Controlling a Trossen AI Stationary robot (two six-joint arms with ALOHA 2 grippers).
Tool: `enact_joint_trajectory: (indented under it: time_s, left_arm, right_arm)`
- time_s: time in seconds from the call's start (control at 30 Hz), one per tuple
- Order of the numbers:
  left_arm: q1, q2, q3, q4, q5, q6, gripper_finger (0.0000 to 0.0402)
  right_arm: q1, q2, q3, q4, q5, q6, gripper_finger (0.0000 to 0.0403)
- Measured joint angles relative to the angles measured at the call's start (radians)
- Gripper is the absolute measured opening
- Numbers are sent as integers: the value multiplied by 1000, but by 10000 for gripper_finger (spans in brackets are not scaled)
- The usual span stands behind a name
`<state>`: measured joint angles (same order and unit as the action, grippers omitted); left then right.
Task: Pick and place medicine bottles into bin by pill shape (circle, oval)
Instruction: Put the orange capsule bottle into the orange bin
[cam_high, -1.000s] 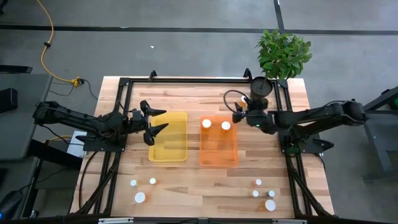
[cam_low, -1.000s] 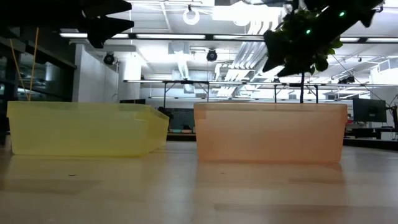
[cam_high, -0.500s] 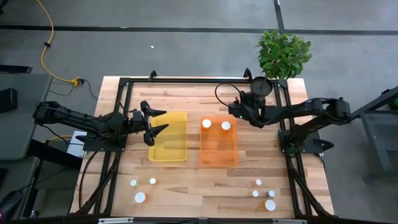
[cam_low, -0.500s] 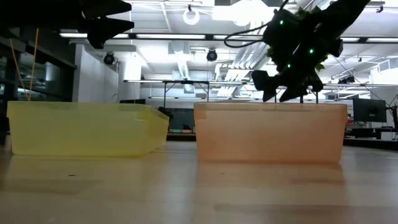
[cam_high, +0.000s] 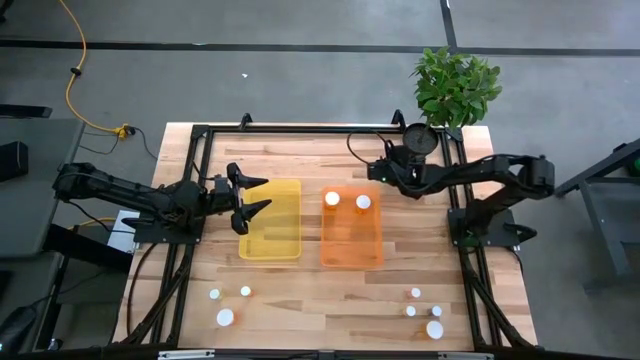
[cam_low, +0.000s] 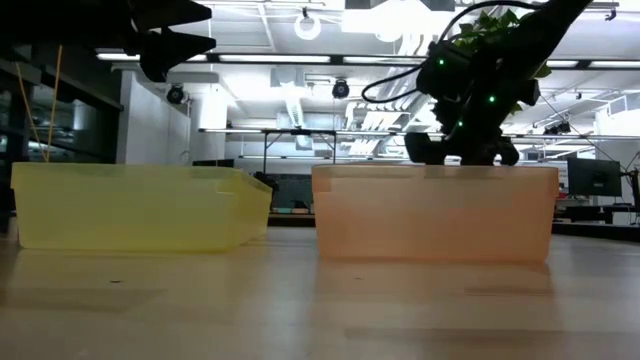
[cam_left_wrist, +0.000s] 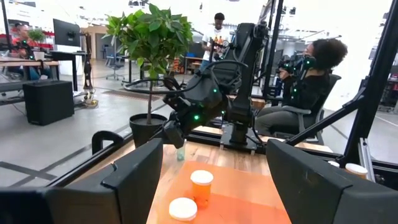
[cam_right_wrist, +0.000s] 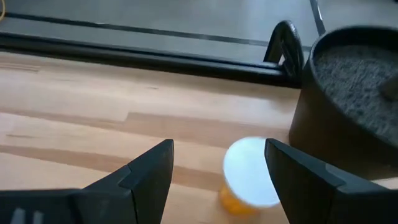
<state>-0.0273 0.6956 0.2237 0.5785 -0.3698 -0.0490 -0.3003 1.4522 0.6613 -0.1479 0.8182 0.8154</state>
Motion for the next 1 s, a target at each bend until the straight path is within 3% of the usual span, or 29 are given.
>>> enact_joint_trajectory:
  time_s: [0.43,0.77,1.0]
  left_arm:
    - [0,0,0,-6,0,0,273]
    - [0,0,0,-6,0,0,273]
    - [0,0,0,-6,0,0,273]
  right_arm:
    - [-15,0,0,-5,-62,-8,248]
    - [-14,0,0,-20,-1,-58,339]
    - [-14,0,0,-29,-11,-56,355]
